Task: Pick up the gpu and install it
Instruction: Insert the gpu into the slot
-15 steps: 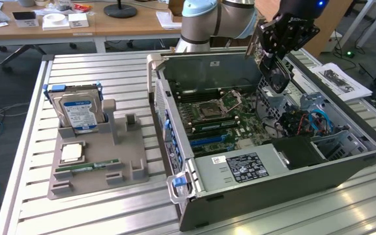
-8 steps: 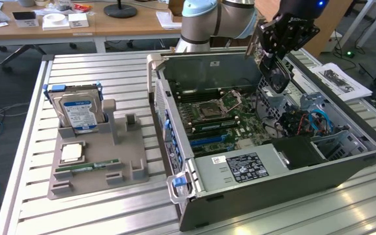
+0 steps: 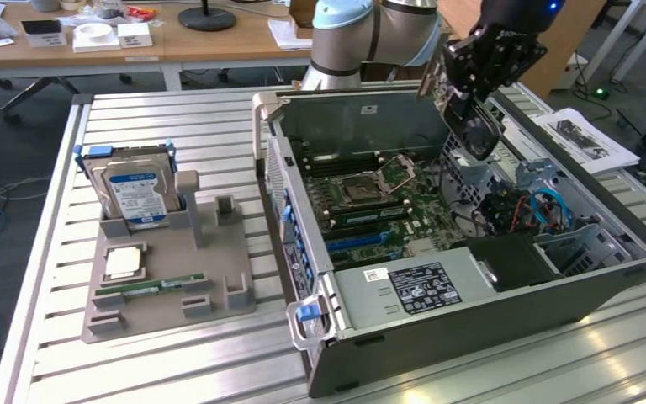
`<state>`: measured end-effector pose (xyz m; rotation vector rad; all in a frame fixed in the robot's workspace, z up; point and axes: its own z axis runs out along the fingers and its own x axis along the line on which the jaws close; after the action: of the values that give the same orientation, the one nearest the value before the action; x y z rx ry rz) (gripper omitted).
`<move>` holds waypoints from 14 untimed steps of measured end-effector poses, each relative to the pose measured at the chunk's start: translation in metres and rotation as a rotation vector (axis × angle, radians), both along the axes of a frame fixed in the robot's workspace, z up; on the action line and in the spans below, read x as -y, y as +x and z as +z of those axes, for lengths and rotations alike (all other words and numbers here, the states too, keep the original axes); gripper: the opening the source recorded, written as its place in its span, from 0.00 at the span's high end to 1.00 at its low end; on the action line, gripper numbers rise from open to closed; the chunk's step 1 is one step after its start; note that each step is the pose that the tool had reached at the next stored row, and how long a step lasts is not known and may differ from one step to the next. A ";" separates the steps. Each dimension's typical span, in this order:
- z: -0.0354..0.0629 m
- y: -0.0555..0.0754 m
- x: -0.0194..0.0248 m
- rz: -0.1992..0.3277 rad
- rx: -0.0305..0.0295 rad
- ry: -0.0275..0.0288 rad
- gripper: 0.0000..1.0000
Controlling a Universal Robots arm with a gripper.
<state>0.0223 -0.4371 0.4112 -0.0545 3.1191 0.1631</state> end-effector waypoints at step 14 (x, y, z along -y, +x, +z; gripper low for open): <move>-0.0007 0.000 0.0000 0.245 0.0000 0.0001 0.73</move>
<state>0.0222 -0.4371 0.4106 -0.4370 3.1017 0.1661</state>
